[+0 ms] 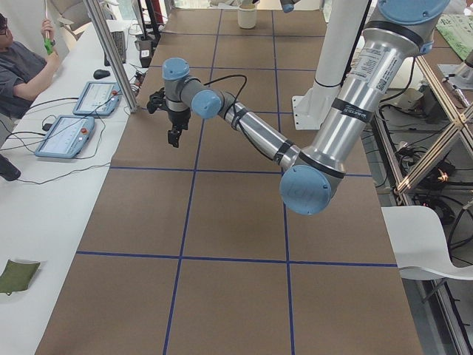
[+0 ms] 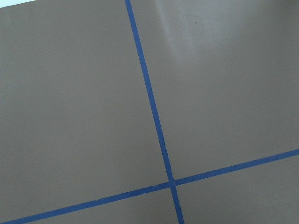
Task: Left arm hands cup to right arm to dump lemon
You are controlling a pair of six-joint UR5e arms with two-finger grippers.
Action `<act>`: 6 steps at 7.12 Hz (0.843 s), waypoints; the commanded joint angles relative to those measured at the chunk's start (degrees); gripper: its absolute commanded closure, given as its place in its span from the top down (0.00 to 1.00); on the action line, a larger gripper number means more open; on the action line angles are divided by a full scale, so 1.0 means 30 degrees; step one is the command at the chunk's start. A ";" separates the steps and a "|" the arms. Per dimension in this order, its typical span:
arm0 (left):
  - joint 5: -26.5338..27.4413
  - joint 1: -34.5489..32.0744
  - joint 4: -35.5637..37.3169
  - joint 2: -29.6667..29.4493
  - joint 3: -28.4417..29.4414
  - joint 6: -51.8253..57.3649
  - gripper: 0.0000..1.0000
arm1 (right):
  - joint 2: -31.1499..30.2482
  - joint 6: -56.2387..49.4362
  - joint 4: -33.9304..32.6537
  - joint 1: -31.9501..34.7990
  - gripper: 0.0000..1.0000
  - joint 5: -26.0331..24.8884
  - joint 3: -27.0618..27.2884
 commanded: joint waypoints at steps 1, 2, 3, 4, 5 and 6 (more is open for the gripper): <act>0.0000 -0.0023 0.0000 -0.0034 -0.0058 0.0000 1.00 | 0.0585 0.4273 0.2029 0.0728 0.26 -0.0125 -0.1686; 0.0000 -0.0023 0.0000 -0.0005 -0.0174 0.0000 1.00 | 0.0615 0.5889 0.2030 0.1284 0.26 -0.0125 -0.1803; 0.0000 -0.0023 0.0117 0.0024 -0.0378 0.0000 1.00 | 0.0644 0.6776 0.2233 0.1551 0.20 -0.0212 -0.2094; 0.0000 -0.0023 0.0437 0.0054 -0.0758 0.0000 1.00 | 0.0847 0.8960 0.2786 0.1757 0.17 -0.0938 -0.2271; 0.0000 -0.0023 0.1223 -0.0004 -0.1341 0.0000 1.00 | 0.0908 1.1708 0.3488 0.1759 0.17 -0.2454 -0.2389; -0.0029 0.0006 0.1811 -0.0092 -0.1782 0.0000 1.00 | 0.1111 1.4172 0.4481 0.1759 0.18 -0.4035 -0.2825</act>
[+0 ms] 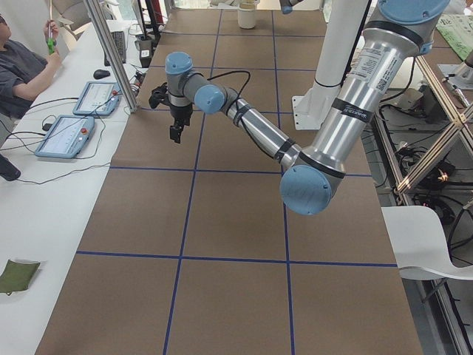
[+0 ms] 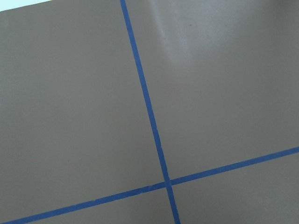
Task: Left arm hands cup to right arm to dump lemon
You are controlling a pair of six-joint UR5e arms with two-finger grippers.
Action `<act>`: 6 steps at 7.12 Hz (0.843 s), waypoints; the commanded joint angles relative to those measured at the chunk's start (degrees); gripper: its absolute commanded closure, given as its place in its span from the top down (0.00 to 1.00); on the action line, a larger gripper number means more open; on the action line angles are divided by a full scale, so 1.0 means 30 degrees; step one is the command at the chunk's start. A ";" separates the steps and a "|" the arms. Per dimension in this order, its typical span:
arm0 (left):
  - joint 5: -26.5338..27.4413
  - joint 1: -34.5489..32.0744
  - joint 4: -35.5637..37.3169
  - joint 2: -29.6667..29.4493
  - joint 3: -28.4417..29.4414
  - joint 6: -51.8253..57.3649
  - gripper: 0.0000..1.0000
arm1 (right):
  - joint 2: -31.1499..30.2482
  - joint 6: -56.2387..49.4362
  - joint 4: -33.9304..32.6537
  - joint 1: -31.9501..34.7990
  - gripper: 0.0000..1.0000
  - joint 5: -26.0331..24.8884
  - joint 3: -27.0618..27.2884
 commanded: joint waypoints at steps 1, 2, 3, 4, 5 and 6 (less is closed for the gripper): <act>-0.0022 0.0026 0.0782 -0.0079 -0.0649 0.0000 1.00 | 0.0372 0.5121 0.1971 0.0041 0.20 -0.2947 -0.1243; -0.0022 0.0026 0.0783 -0.0079 -0.0650 0.0000 1.00 | 0.0432 0.6129 0.2126 0.0041 0.20 -0.3336 -0.1483; -0.0051 0.0026 0.0783 -0.0079 -0.0621 0.0000 1.00 | 0.0432 0.7270 0.2127 0.0041 0.20 -0.3514 -0.1486; -0.0052 0.0026 0.0783 -0.0079 -0.0621 0.0000 1.00 | 0.0403 0.8673 0.2127 0.0041 0.20 -0.4270 -0.1515; -0.0052 0.0026 0.0783 -0.0079 -0.0621 0.0000 1.00 | 0.0403 0.9819 0.2127 0.0041 0.20 -0.4568 -0.1515; -0.0052 0.0026 0.0783 -0.0079 -0.0621 0.0000 1.00 | 0.0432 1.0526 0.2127 0.0041 0.20 -0.4745 -0.1486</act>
